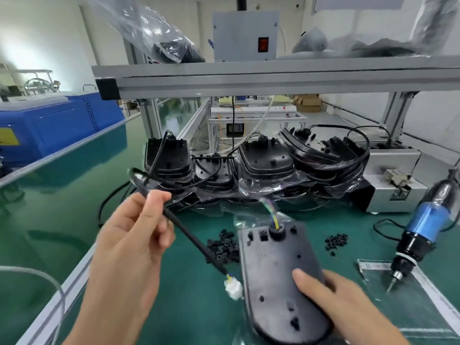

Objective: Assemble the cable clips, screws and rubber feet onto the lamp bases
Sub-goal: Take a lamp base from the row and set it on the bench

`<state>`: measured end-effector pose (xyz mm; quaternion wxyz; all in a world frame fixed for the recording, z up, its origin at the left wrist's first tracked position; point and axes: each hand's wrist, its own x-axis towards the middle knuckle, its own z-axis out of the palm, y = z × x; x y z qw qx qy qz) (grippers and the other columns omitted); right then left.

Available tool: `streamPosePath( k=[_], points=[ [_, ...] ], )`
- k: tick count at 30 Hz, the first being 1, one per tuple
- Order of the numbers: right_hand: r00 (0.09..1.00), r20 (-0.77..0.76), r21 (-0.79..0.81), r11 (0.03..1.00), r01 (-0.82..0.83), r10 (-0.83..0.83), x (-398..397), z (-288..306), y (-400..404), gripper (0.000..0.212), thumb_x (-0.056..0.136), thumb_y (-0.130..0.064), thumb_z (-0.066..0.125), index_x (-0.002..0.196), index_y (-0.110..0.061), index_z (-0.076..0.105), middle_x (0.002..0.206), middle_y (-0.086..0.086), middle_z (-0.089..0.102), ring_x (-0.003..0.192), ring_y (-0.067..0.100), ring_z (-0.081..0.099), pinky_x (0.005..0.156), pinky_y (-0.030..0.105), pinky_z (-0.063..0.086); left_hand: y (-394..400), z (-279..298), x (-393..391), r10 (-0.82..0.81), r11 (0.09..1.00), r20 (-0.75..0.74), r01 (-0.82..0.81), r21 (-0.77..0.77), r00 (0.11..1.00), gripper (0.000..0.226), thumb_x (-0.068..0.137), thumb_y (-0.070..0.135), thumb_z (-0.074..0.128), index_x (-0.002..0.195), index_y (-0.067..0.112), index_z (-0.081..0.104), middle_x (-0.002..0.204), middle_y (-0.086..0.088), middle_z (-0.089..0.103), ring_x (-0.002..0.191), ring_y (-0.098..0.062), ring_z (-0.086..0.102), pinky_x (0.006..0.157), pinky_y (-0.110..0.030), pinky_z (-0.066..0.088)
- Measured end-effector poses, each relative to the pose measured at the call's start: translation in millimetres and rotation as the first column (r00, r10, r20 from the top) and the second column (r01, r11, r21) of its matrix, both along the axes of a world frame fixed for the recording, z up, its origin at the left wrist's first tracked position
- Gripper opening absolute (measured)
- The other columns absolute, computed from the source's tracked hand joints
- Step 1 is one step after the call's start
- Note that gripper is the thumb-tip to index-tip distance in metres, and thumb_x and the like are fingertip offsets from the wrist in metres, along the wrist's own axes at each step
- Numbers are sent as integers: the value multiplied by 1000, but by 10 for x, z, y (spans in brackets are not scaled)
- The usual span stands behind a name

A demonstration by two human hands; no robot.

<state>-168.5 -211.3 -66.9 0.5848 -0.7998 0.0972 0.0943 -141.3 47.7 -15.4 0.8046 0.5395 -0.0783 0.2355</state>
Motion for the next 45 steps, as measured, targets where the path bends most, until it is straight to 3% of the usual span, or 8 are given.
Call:
streamPosePath(
  k=[4, 13, 18, 23, 27, 32, 37, 45],
  points=[
    [993, -73, -129, 987, -99, 90, -122, -118, 258, 41, 72, -71, 59, 94, -37, 68, 89, -21, 71, 83, -5, 64, 72, 15, 45, 26, 96, -88, 262, 887, 158, -302, 348, 952, 38, 80, 64, 62, 85, 27, 68, 52, 7, 46, 48, -15, 38, 47, -27, 29],
    [956, 253, -774, 624, 109, 147, -91, 120, 235, 58, 77, -85, 23, 99, -43, 56, 84, -21, 58, 79, -8, 52, 66, 14, 40, 175, 642, -58, 27, 433, 333, -311, 846, 943, 32, 95, 58, 40, 114, 45, 62, 57, 8, 56, 39, -8, 46, 42, -13, 40],
    [486, 871, -172, 882, 439, -71, 84, 617, 155, 59, 90, -57, 51, 140, -26, 42, 128, -17, 51, 116, 4, 50, 92, 29, 46, -167, 876, 4, -39, 184, 354, -341, 922, 934, 23, 95, 40, 43, 97, 37, 65, 71, 18, 67, 60, 5, 65, 51, -9, 50],
    [373, 788, -614, 667, 423, 489, 135, 1206, 413, 63, 94, -61, 31, 127, -16, 60, 123, -4, 63, 117, 14, 58, 116, 45, 29, -595, 733, 138, -36, 13, 170, -170, 985, 985, 28, 91, 13, 44, 101, 29, 65, 78, 1, 69, 71, -20, 65, 66, -28, 54],
    [634, 512, -847, 462, 261, 579, 240, 1354, 582, 91, 72, -78, -9, 113, -32, 57, 97, -11, 57, 87, 9, 59, 74, 26, 49, -566, 546, 217, -112, 332, -14, 51, 942, 994, 50, 81, -8, 44, 68, 39, 55, 65, 9, 63, 63, -13, 61, 55, -15, 45],
    [677, 497, -810, 569, 139, 542, 299, 1190, 538, 53, 89, -69, 25, 119, -34, 52, 82, -14, 59, 82, 6, 58, 68, 25, 45, -490, 333, 289, -278, 885, -227, 341, 318, 933, 31, 94, -6, 43, 100, 7, 70, 94, -13, 75, 88, -26, 73, 72, -28, 58],
    [712, 424, -821, 570, 40, 560, 200, 1058, 570, 79, 72, -80, 3, 99, -29, 59, 71, -10, 59, 71, 7, 57, 68, 27, 48, -415, 386, 523, -279, 955, -303, 231, -186, 911, 22, 100, 18, 48, 113, 0, 53, 96, -19, 74, 86, -28, 74, 59, -25, 57],
    [794, 290, -722, 667, -186, 535, 254, 935, 592, 13, 101, -34, 40, 99, -24, 46, 84, -5, 61, 78, 17, 59, 70, 34, 48, -383, 411, 701, -374, 920, -463, 256, -298, 803, 7, 95, 18, 55, 95, 15, 60, 89, -8, 77, 74, -17, 74, 53, -21, 54]
  ],
)
